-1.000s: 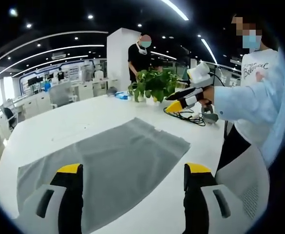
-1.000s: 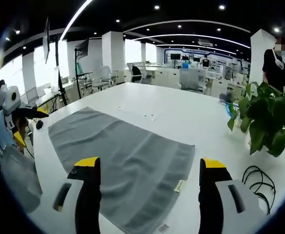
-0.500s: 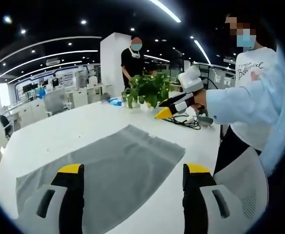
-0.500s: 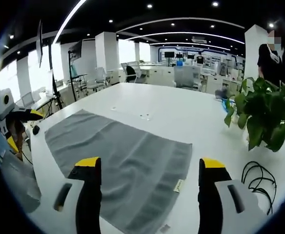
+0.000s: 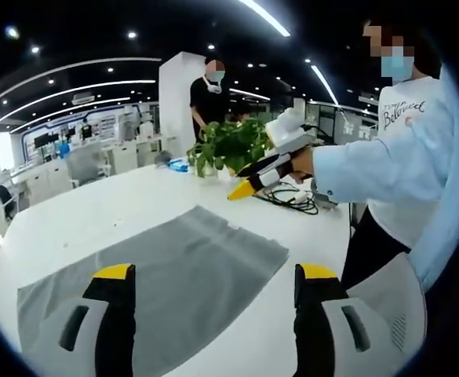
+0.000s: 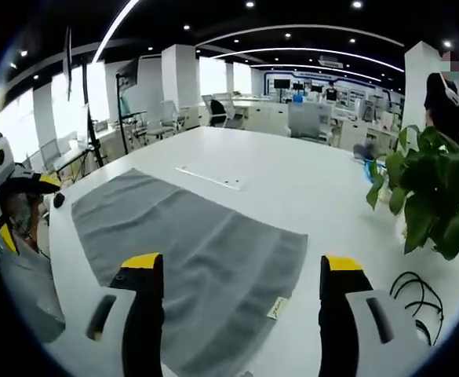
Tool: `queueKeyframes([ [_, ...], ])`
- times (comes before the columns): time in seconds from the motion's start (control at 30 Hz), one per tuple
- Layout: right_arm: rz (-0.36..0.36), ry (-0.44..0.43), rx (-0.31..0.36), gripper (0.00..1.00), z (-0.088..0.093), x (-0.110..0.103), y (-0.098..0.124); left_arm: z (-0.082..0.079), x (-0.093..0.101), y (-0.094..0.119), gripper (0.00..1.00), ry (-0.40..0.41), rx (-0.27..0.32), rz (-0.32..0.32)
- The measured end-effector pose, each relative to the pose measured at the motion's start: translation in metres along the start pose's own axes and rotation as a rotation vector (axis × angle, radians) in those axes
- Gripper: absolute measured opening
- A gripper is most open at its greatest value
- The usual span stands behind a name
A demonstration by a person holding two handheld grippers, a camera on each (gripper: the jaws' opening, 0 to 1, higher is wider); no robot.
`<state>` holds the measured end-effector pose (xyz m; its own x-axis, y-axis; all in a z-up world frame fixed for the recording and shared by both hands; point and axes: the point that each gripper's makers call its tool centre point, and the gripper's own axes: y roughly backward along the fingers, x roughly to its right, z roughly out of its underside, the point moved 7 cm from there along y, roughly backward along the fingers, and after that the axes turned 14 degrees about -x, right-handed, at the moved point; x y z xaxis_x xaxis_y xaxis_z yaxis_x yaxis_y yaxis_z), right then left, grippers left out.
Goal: Fold the towel on the table until its edges align and the towel forms a compact rectangular stack.
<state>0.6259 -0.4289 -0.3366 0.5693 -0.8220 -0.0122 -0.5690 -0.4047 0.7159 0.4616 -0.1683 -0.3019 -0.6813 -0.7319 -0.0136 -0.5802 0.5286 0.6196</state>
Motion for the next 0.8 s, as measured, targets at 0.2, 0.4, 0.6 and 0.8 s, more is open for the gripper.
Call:
queueKeyframes([
  [0.2,-0.035,0.030,-0.002,0.82,-0.008,0.010,-0.013,-0.008,0.011,-0.015,0.86,-0.002,-0.005,-0.006],
  [0.4,-0.060,0.050,-0.002,0.81,-0.014,0.016,-0.023,-0.017,0.023,-0.032,0.86,-0.005,-0.012,-0.003],
  [0.6,-0.077,0.069,-0.021,0.81,-0.015,0.026,-0.033,-0.024,0.032,-0.045,0.85,0.001,-0.013,-0.001],
  [0.8,-0.094,0.079,-0.026,0.81,-0.019,0.034,-0.042,-0.026,0.039,-0.056,0.85,0.000,-0.021,0.008],
])
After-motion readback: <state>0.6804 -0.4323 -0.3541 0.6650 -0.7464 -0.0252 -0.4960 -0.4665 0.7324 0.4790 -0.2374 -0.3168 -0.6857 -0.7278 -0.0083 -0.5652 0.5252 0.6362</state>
